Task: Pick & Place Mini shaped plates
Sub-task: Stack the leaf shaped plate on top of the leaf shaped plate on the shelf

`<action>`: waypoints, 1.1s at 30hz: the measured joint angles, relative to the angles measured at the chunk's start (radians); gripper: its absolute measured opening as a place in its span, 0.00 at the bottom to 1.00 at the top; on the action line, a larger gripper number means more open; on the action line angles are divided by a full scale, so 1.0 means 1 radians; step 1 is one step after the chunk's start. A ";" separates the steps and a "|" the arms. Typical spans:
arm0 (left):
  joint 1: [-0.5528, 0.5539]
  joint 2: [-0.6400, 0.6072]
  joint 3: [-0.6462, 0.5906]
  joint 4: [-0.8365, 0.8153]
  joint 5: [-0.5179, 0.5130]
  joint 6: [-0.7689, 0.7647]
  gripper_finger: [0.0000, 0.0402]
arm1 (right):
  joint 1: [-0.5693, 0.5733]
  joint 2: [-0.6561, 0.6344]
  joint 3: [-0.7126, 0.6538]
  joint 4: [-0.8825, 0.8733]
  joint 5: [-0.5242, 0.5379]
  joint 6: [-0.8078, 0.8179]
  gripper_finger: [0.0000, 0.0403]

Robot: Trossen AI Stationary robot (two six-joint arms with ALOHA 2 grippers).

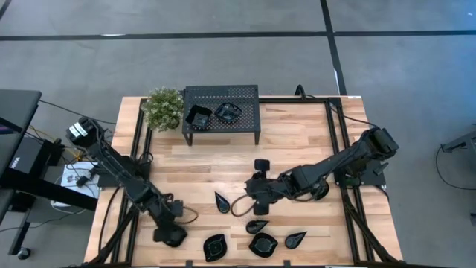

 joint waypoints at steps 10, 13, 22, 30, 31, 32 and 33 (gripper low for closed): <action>0.386 -0.043 0.056 -0.014 -0.011 0.181 0.02 | -0.097 0.022 0.000 0.124 -0.154 -0.085 0.22; 0.515 -0.047 0.056 -0.012 0.062 0.240 0.02 | -0.089 0.071 0.002 0.240 -0.299 -0.181 0.22; 0.671 -0.047 0.056 -0.016 0.172 0.421 0.02 | -0.054 0.256 0.090 0.469 -0.389 -0.491 0.22; 0.671 -0.045 0.055 -0.007 0.222 0.385 0.02 | -0.055 0.395 0.278 0.370 -0.389 -0.492 0.32; 0.671 -0.045 0.055 -0.007 0.222 0.382 0.02 | -0.055 0.417 0.302 0.363 -0.389 -0.499 0.34; 0.671 -0.045 0.055 -0.005 0.222 0.380 0.02 | -0.055 0.433 0.320 0.329 -0.386 -0.510 0.36; 0.671 -0.045 0.055 -0.002 0.222 0.381 0.02 | -0.056 0.448 0.337 0.296 -0.385 -0.523 0.37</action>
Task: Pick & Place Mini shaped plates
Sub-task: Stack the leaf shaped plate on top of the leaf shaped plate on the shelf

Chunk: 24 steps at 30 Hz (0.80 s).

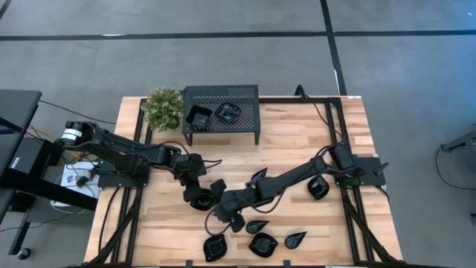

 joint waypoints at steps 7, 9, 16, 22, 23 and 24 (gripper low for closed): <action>0.000 0.000 0.000 0.009 0.000 0.001 0.02 | -0.010 0.071 0.099 -0.063 0.001 0.027 0.39; 0.000 0.000 0.000 0.011 0.000 0.001 0.02 | -0.017 0.072 0.105 -0.095 -0.001 0.047 0.37; 0.000 0.000 0.000 0.019 -0.001 -0.055 0.02 | -0.039 0.072 0.109 -0.120 -0.002 0.060 0.30; 0.001 0.000 0.000 0.026 0.017 -0.061 0.02 | -0.039 0.072 0.109 -0.132 -0.011 0.062 0.26; 0.000 0.000 0.000 0.027 0.018 -0.063 0.02 | -0.038 0.072 0.109 -0.132 -0.012 0.062 0.25; 0.000 0.000 0.000 0.027 0.018 -0.071 0.02 | -0.036 0.072 0.109 -0.133 -0.012 0.062 0.25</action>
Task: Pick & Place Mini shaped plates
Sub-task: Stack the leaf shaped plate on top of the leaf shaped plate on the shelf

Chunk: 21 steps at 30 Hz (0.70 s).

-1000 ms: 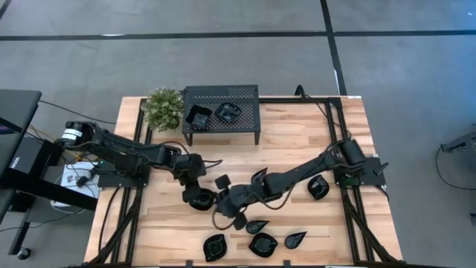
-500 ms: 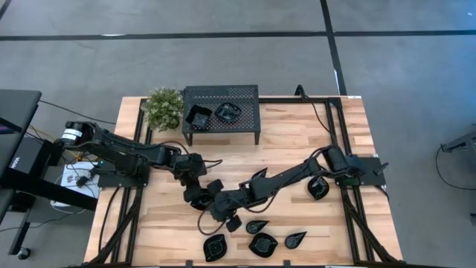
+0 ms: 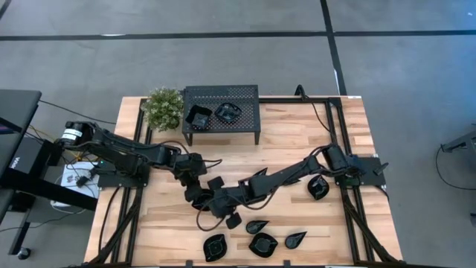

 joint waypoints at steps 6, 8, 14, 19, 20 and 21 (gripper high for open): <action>-0.001 0.000 0.000 0.002 0.007 -0.005 0.02 | 0.026 -0.008 0.000 0.003 0.004 -0.032 0.26; 0.000 0.000 0.000 0.002 0.007 -0.005 0.02 | 0.033 -0.010 0.000 0.005 0.007 -0.036 0.26; -0.001 0.000 0.000 0.066 0.042 -0.031 0.02 | 0.020 -0.010 -0.001 -0.002 0.007 -0.036 0.26; 0.000 0.000 0.000 0.094 0.053 -0.034 0.02 | 0.005 -0.010 -0.001 -0.002 0.004 -0.035 0.24; 0.000 0.000 0.000 0.095 0.054 -0.034 0.02 | 0.005 -0.010 -0.001 -0.001 0.004 -0.035 0.24; -0.001 0.000 0.000 0.095 0.055 -0.034 0.02 | 0.006 -0.010 -0.001 -0.001 0.004 -0.035 0.23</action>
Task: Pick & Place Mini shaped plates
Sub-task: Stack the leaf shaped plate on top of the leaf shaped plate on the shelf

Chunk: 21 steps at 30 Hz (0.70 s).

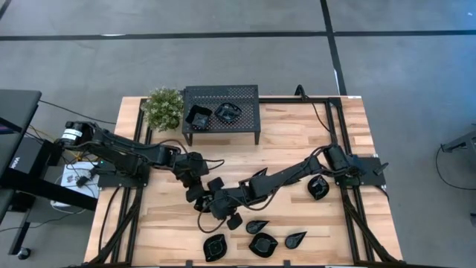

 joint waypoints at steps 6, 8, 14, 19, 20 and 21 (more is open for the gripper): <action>0.000 0.000 0.000 0.002 -0.008 0.010 0.02 | -0.001 0.000 0.000 -0.002 -0.003 -0.001 0.11; 0.001 0.000 0.000 0.004 -0.021 0.011 0.03 | -0.001 0.000 0.000 -0.003 -0.003 -0.001 0.08; 0.001 0.000 0.000 0.015 -0.026 0.010 0.12 | -0.005 0.000 0.000 -0.002 -0.001 0.000 0.01; 0.000 -0.003 0.000 0.023 -0.063 0.010 0.21 | -0.003 0.000 0.000 -0.008 -0.001 0.003 0.03; 0.000 -0.005 0.000 0.027 -0.076 0.011 0.23 | 0.000 0.000 0.000 -0.009 -0.003 0.007 0.03; 0.000 -0.008 0.000 0.037 -0.081 0.011 0.24 | 0.003 0.000 0.000 -0.009 -0.012 0.010 0.03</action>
